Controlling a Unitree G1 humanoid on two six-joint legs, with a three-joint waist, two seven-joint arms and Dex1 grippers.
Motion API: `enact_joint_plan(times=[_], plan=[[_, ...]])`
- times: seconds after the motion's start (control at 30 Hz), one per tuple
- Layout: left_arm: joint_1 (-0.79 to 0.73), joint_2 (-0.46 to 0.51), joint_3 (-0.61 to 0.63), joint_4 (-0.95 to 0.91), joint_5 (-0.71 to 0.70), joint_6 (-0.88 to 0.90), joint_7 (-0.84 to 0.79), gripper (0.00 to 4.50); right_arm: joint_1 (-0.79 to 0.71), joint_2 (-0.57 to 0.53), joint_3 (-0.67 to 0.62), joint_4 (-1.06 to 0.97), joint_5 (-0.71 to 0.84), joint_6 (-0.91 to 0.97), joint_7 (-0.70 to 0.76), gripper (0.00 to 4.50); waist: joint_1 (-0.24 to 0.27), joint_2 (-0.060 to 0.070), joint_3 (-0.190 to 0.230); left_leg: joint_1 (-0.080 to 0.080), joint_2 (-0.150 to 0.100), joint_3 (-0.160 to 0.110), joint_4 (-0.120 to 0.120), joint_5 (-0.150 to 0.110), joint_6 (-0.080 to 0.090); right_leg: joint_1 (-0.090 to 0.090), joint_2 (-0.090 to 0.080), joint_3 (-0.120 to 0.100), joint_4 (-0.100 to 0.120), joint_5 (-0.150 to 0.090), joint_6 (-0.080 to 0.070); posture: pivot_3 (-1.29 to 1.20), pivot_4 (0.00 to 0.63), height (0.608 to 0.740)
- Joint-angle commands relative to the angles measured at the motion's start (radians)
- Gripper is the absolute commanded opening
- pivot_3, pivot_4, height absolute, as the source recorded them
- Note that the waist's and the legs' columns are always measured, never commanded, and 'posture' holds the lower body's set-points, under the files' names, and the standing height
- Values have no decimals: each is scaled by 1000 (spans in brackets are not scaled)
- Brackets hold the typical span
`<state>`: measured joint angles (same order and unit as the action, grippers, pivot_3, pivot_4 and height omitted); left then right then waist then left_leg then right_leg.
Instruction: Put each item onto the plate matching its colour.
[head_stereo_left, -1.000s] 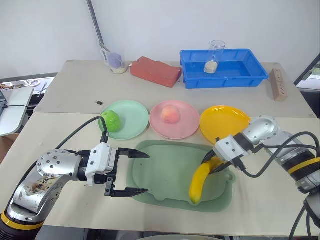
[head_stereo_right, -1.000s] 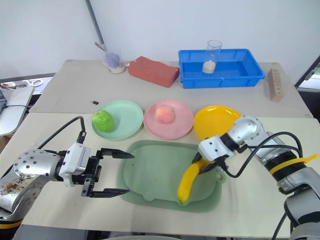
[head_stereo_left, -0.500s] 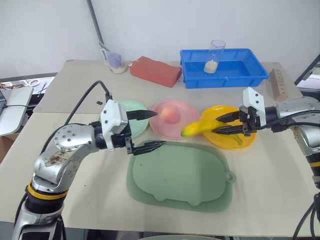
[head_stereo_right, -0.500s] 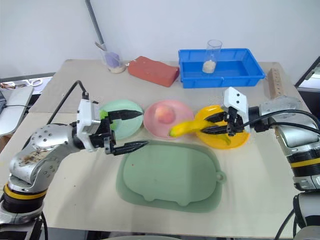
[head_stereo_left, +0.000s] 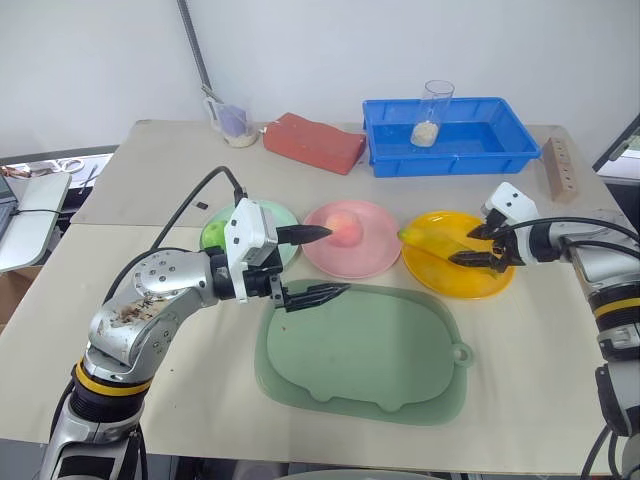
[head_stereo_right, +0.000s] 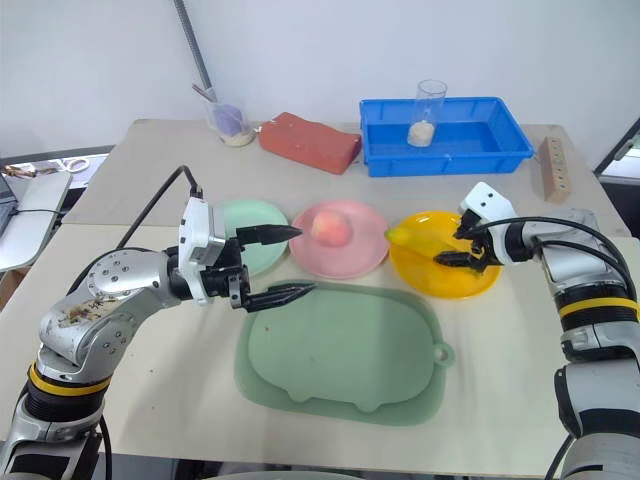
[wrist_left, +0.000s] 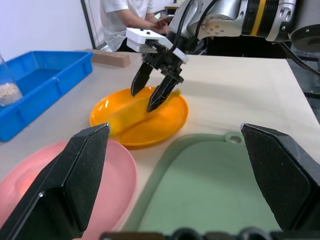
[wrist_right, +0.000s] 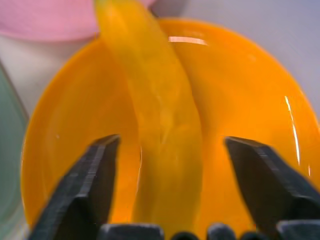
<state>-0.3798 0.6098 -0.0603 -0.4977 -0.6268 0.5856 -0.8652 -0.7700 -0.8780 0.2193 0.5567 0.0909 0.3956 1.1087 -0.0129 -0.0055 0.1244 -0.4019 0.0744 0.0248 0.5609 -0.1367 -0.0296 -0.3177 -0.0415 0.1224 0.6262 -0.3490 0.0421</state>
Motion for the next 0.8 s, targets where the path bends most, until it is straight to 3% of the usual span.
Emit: enact_joint_plan(times=[0.03, 0.23, 0.37, 0.47, 0.63, 0.8], plan=[[19, -1, 57, -40, -20, 21, 58, 4500, -27, -17, -76, -25, 22, 6, 9, 4455, -1, 0, 0, 0, 0, 0, 0, 0, 0, 0, 0, 0, 0, 0, 0, 0, 150, 740], [77, -41, 223, 13, -46, 126, 281, 4500, 123, -15, -363, -213, 176, 129, -121, 4455, 4, 0, 1, 0, 0, -1, 0, 0, 0, 1, 0, -1, 0, 0, 0, 0, 150, 740], [113, -79, 385, 121, 33, 88, 474, 4500, 269, 58, -593, -401, 273, 239, -306, 4455, 5, -1, 1, 0, 0, -2, 0, 0, -1, 1, 0, -1, 0, 0, 0, 0, 150, 740], [127, -79, 499, 238, 102, 30, 578, 4500, 363, 143, -711, -483, 250, 210, -496, 4455, -1, 0, 1, 0, 0, -2, 0, 0, -1, 1, 0, -1, 1, 0, 1, 0, 150, 740], [94, -55, 647, 536, 196, -127, 700, 4500, 471, 222, -744, -415, 77, -26, -775, 4455, -2, 1, -1, 0, -1, -2, -1, 0, -1, -1, 0, 0, 1, 0, 1, 0, 150, 740], [32, 21, 610, 843, 333, -287, 732, 4500, 439, 264, -749, -265, 54, -127, -909, 4455, -4, 0, -1, 4, -2, -2, -3, 1, -2, -2, -1, 0, 0, 0, 1, 0, 150, 740]])
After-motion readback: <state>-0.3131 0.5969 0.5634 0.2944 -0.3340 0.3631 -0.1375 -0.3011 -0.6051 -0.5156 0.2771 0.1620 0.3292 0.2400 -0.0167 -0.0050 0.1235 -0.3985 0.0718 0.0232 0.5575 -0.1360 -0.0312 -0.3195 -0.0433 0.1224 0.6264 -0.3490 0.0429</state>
